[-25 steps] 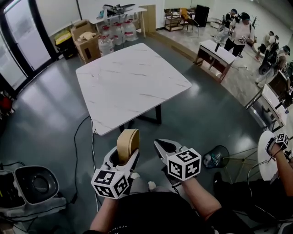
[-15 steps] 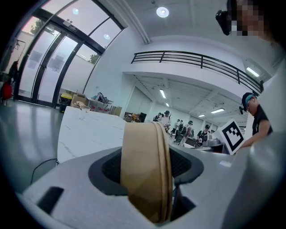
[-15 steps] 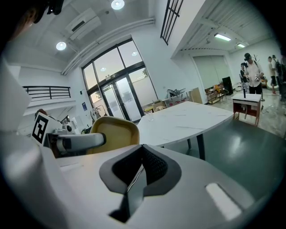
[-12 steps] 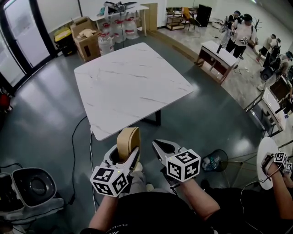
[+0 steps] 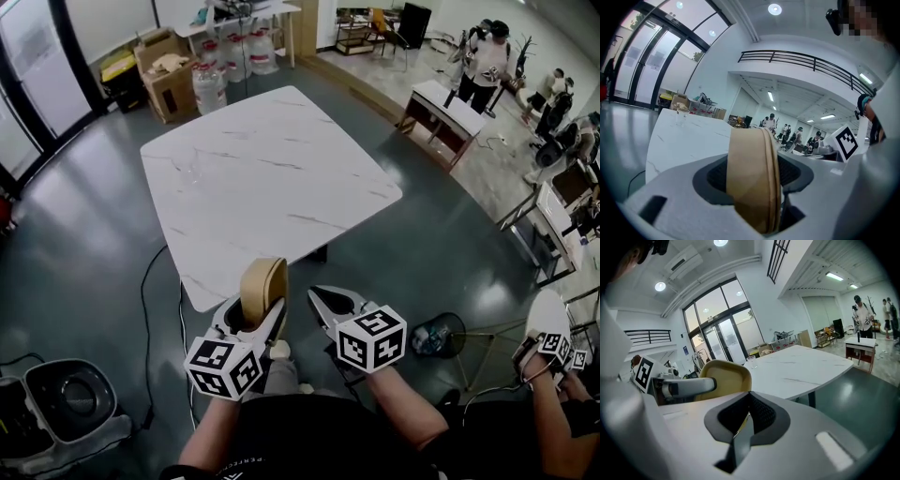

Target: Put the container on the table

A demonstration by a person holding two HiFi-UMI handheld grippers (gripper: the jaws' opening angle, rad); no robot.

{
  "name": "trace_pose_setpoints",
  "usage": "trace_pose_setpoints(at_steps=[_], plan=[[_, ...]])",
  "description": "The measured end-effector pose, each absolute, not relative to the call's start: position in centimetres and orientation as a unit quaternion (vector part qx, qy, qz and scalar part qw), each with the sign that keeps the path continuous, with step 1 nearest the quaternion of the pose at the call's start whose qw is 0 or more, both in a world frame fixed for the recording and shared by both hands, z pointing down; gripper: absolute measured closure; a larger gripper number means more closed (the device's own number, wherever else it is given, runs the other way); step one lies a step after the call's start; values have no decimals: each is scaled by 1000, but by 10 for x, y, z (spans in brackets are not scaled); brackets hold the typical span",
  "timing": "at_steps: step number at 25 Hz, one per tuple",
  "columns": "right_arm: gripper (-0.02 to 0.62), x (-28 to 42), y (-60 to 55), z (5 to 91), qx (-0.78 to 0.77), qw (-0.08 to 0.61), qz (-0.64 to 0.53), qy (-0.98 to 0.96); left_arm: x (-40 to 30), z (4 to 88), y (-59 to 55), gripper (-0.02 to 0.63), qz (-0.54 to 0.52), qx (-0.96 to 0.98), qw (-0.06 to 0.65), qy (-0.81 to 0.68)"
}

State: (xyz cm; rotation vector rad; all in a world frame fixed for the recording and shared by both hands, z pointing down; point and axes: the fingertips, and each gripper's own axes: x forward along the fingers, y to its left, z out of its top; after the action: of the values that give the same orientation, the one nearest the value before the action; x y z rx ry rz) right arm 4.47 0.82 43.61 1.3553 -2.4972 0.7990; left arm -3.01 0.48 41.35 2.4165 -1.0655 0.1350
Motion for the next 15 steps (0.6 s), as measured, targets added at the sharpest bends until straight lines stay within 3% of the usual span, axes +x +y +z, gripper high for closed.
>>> trace_pose_setpoints(at_steps=[15], plan=[[597,31,-85,445,470,98,285,-830,-39,422,-91,353,59,891,259,-369]])
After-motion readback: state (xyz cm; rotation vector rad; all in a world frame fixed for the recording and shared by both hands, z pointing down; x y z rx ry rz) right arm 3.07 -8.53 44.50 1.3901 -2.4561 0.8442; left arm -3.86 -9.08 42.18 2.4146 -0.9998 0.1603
